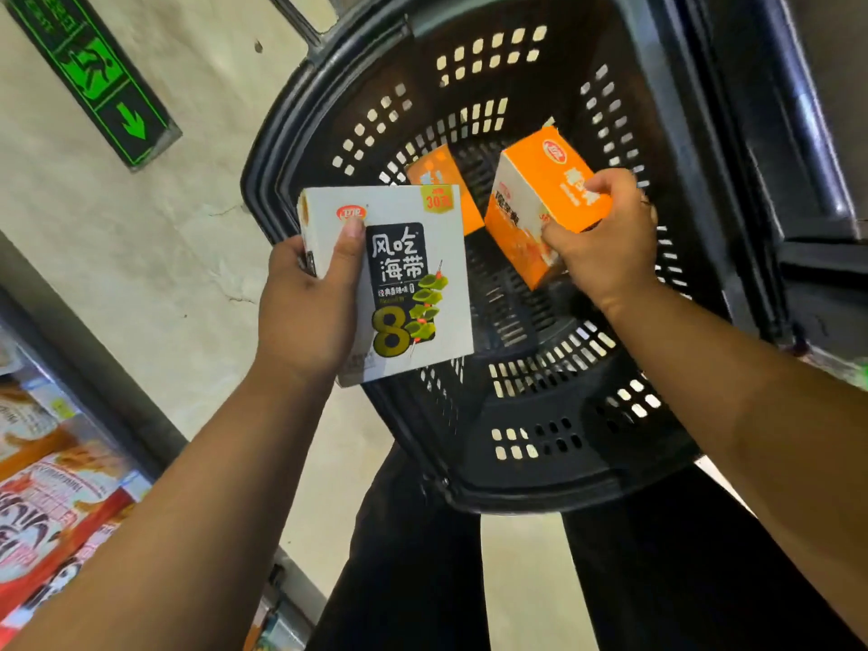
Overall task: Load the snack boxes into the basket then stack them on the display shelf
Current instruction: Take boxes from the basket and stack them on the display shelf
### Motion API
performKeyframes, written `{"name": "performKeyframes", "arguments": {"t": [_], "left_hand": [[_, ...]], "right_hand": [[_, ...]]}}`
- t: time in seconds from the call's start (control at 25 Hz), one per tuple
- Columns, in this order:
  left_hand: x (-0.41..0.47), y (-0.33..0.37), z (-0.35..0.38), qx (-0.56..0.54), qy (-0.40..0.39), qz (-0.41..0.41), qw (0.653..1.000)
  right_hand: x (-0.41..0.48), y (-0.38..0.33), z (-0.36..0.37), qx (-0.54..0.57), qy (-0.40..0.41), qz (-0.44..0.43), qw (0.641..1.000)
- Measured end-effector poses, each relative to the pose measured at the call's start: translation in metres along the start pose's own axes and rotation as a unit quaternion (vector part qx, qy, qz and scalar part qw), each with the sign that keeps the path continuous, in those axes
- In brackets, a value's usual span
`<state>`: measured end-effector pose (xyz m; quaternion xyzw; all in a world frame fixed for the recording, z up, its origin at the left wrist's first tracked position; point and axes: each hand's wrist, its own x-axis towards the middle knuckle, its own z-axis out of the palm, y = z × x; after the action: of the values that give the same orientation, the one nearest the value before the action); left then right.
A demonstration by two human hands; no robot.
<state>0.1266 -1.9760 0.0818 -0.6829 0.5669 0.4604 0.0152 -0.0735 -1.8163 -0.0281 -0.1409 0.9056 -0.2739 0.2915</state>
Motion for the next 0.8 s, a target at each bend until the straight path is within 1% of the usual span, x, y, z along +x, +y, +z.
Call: {"name": "performKeyframes", "arguments": {"t": [0.12,0.24,0.36,0.52,0.6,0.68,0.76,0.8], "left_hand": [[-0.024,0.016,-0.015,0.034,-0.013,0.007,0.999],[-0.061,0.047,-0.047,0.054,-0.032,0.041,0.997],[-0.100,0.086,-0.094,0.055,-0.044,0.081,0.994],[-0.159,0.131,-0.163,-0.008,-0.059,0.099,0.993],[-0.194,0.151,-0.189,-0.039,-0.080,0.098,0.991],[-0.229,0.171,-0.210,-0.057,-0.110,0.099,0.987],[-0.269,0.191,-0.224,-0.036,-0.140,0.117,0.982],[-0.285,0.197,-0.227,-0.018,-0.154,0.146,0.977]], "right_hand": [[-0.035,-0.035,-0.056,0.083,0.009,0.026,0.996],[-0.074,-0.078,-0.115,0.143,-0.019,0.015,0.989],[-0.126,-0.125,-0.181,0.232,-0.031,0.000,0.972],[-0.197,-0.189,-0.266,0.362,-0.057,0.001,0.930],[-0.230,-0.211,-0.301,0.420,-0.032,-0.001,0.907],[-0.263,-0.228,-0.330,0.477,0.005,0.019,0.879],[-0.299,-0.236,-0.355,0.528,0.030,0.041,0.847],[-0.314,-0.238,-0.366,0.549,0.036,0.051,0.834]]}}
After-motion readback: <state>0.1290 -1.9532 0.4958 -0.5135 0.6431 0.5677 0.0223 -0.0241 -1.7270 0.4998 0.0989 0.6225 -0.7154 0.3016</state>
